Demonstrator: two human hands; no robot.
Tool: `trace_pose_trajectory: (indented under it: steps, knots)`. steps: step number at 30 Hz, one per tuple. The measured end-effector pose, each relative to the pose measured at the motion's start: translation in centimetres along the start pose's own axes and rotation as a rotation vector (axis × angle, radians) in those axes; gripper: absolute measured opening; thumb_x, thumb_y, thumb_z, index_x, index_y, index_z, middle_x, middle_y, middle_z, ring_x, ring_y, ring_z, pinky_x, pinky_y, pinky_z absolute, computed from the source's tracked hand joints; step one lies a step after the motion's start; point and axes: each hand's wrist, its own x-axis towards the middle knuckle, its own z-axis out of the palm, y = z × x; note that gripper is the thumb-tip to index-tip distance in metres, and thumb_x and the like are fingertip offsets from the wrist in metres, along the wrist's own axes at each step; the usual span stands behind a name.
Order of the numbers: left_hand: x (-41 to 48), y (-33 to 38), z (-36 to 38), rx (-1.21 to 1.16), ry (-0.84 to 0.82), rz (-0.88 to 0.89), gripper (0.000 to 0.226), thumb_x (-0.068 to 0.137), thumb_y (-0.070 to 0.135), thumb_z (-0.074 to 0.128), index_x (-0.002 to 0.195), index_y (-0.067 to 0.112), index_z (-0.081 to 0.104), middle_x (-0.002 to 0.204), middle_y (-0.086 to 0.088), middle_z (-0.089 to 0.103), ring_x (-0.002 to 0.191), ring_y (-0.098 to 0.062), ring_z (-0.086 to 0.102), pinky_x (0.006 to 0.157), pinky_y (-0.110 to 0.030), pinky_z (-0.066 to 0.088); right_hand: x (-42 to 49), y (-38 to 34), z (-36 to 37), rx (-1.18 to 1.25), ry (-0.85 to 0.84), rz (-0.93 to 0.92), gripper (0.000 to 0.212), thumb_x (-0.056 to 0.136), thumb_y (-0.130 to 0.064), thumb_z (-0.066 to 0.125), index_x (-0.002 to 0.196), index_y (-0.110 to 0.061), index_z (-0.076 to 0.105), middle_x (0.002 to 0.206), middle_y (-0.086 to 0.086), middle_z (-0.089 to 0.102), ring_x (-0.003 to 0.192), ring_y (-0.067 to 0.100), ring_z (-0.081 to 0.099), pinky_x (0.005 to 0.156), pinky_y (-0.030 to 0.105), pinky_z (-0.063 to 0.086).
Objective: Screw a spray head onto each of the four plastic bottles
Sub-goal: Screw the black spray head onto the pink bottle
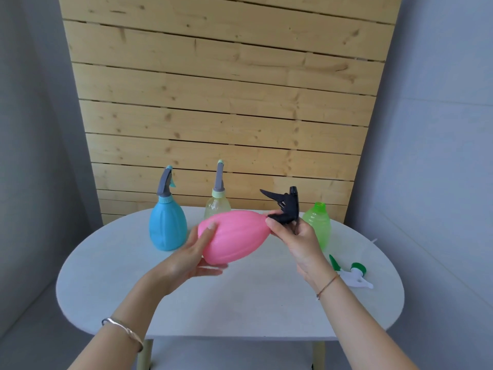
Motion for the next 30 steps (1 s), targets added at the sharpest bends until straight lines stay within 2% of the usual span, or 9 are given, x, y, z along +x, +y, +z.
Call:
trace_pose_trajectory:
  steps: [3,7,9,12,14,17,20,25,30]
  knots:
    - [-0.1,0.3,-0.4,-0.005,-0.079,0.133,0.095,0.058,0.053,0.082,0.138,0.028,0.036,0.126,0.003,0.061,0.109,-0.007,0.064,0.081,-0.019,0.055,0.2,0.2,-0.3,0.061,0.040,0.063,0.017,0.081,-0.011,0.069,0.098,-0.010,0.068,0.098,0.001,0.070,0.096,0.016,0.064,0.095,0.033,0.050]
    - [-0.6,0.4,0.5,-0.070,-0.093,-0.090,0.075,0.060,0.079,0.050,0.119,0.033,0.049,0.117,-0.012,0.066,0.098,-0.024,0.071,0.076,-0.037,0.060,-0.1,0.6,-0.1,0.016,0.041,0.091,0.016,0.080,-0.014,0.071,0.096,-0.015,0.070,0.093,-0.003,0.071,0.096,0.015,0.064,0.094,0.032,0.051]
    - [-0.4,0.0,0.6,-0.023,-0.047,-0.038,0.081,0.066,0.073,0.054,0.135,0.035,0.036,0.131,-0.010,0.056,0.099,-0.023,0.070,0.075,-0.037,0.060,-0.1,0.5,-0.2,0.019,0.064,0.107,0.015,0.080,-0.017,0.071,0.095,-0.017,0.071,0.094,-0.005,0.071,0.096,0.014,0.064,0.092,0.031,0.052]
    - [-0.4,0.0,0.6,0.048,0.018,0.194,0.127,0.053,0.052,0.085,0.144,0.048,-0.003,0.145,0.018,0.030,0.119,-0.005,0.052,0.081,-0.017,0.050,0.1,0.4,-0.6,0.101,0.085,0.157,0.015,0.078,-0.022,0.071,0.093,-0.020,0.072,0.095,-0.007,0.072,0.095,0.012,0.064,0.089,0.028,0.050]
    - [-0.2,-0.1,0.9,0.066,-0.014,0.193,0.133,0.047,0.067,0.080,0.143,0.049,-0.011,0.142,0.022,0.031,0.123,-0.004,0.047,0.084,-0.015,0.048,0.0,0.3,-0.5,0.117,0.065,0.163,0.015,0.075,-0.025,0.072,0.090,-0.022,0.072,0.094,-0.010,0.072,0.094,0.011,0.064,0.088,0.026,0.050]
    - [-0.5,0.4,1.7,-0.052,-0.075,0.021,0.089,0.058,0.085,0.045,0.136,0.045,0.029,0.135,-0.003,0.050,0.112,-0.023,0.063,0.081,-0.036,0.058,-0.1,0.3,-0.4,0.107,0.057,0.154,0.030,0.064,-0.031,0.077,0.092,-0.020,0.073,0.095,-0.007,0.074,0.098,0.013,0.065,0.091,0.029,0.050]
    - [-0.5,0.4,1.8,-0.010,-0.024,0.102,0.055,0.068,0.068,0.049,0.120,0.052,0.041,0.129,-0.002,0.052,0.100,-0.023,0.068,0.075,-0.033,0.060,-0.1,0.1,-0.6,0.150,0.068,0.157,0.024,0.074,-0.024,0.072,0.097,-0.017,0.071,0.100,0.000,0.072,0.097,0.014,0.066,0.090,0.028,0.052]
    - [-0.5,0.4,1.7,-0.002,-0.002,0.268,0.056,0.073,0.052,0.073,0.122,0.048,0.046,0.130,0.009,0.047,0.101,-0.008,0.066,0.077,-0.025,0.057,0.1,-0.7,-0.5,0.260,0.066,0.110,0.018,0.081,-0.016,0.065,0.099,-0.013,0.067,0.093,-0.002,0.075,0.091,0.011,0.069,0.080,0.020,0.056]
    - [-0.1,0.0,1.9,-0.227,0.011,-0.013,0.063,0.062,0.066,0.063,0.116,0.037,0.051,0.120,-0.007,0.060,0.090,-0.023,0.073,0.065,-0.031,0.060,-0.1,-1.0,0.2,0.221,-0.028,0.094,0.035,0.071,-0.028,0.069,0.105,-0.019,0.067,0.108,-0.001,0.073,0.106,0.011,0.065,0.088,0.026,0.052]
